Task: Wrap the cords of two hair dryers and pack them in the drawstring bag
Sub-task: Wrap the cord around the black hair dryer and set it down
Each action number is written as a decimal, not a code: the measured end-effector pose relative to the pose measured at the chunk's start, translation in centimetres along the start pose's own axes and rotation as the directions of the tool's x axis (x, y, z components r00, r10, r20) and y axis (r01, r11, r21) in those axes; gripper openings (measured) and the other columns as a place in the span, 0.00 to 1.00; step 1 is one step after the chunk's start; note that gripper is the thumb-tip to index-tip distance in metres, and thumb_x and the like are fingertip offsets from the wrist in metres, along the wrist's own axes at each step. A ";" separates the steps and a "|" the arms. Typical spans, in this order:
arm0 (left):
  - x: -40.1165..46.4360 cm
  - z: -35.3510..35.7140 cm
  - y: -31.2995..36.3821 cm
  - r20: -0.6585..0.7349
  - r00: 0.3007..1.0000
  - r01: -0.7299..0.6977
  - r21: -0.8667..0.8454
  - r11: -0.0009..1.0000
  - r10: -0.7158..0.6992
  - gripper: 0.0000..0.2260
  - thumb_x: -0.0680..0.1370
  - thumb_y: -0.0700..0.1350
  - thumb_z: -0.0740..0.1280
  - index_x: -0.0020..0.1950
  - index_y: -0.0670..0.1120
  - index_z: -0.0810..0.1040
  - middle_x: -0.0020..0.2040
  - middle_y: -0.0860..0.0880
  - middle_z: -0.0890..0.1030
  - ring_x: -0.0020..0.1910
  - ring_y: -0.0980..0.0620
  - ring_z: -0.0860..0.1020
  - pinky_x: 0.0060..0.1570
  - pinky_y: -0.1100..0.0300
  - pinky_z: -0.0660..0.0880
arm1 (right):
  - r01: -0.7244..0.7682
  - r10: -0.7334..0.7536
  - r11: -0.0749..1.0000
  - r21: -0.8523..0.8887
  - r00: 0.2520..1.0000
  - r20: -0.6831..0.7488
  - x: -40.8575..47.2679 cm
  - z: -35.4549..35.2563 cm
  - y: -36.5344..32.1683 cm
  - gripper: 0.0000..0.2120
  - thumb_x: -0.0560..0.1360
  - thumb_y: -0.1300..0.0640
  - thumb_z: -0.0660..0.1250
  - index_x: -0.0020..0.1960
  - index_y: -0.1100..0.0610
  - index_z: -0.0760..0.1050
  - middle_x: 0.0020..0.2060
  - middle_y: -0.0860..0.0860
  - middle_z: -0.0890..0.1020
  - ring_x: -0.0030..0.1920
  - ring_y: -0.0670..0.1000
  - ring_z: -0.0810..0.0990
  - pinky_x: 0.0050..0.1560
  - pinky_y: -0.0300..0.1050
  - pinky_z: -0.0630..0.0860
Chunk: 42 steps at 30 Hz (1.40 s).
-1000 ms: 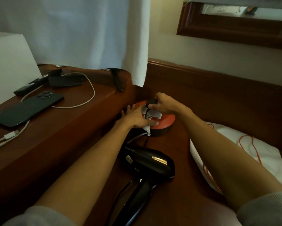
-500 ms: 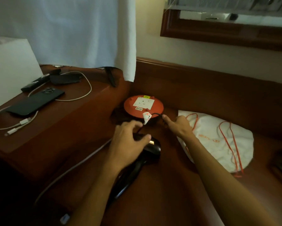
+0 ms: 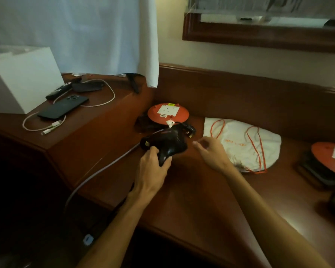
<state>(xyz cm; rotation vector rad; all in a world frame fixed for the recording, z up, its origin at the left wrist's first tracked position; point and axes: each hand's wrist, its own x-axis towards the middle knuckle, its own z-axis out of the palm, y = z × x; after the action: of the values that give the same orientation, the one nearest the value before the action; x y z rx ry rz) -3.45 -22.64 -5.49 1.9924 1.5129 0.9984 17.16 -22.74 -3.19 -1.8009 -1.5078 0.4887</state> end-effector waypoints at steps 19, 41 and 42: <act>5.0 -1.8 5.2 0.263 0.964 0.155 -0.653 0.741 0.030 0.34 0.73 0.73 0.62 0.66 0.48 0.79 0.61 0.48 0.84 0.63 0.48 0.81 0.68 0.42 0.73 | 0.029 -0.103 0.869 0.493 0.987 0.123 -4.8 -0.2 -5.9 0.15 0.79 0.49 0.69 0.59 0.59 0.80 0.50 0.58 0.86 0.49 0.57 0.86 0.52 0.61 0.82; -4.7 5.1 5.5 0.833 0.548 0.431 -0.354 0.830 0.071 0.20 0.82 0.52 0.67 0.62 0.36 0.76 0.40 0.45 0.82 0.29 0.49 0.81 0.28 0.59 0.77 | 0.067 -0.068 0.993 0.097 0.998 0.010 0.3 -3.0 -1.1 0.21 0.78 0.57 0.71 0.70 0.58 0.75 0.52 0.49 0.79 0.54 0.50 0.80 0.43 0.28 0.69; -4.6 4.6 5.3 0.827 0.559 0.392 -0.319 0.863 0.052 0.16 0.81 0.49 0.69 0.60 0.36 0.77 0.39 0.46 0.80 0.26 0.51 0.78 0.26 0.60 0.75 | 0.069 -0.070 0.993 0.100 0.998 0.006 0.3 -3.2 -0.8 0.21 0.78 0.57 0.71 0.70 0.58 0.75 0.54 0.49 0.79 0.55 0.49 0.79 0.43 0.28 0.69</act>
<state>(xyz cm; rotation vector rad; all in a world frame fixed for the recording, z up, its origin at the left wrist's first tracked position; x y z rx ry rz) 2.80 -28.30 -5.93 1.5207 0.7906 0.1964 18.91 -23.30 -0.36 -1.6661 -1.5199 0.5297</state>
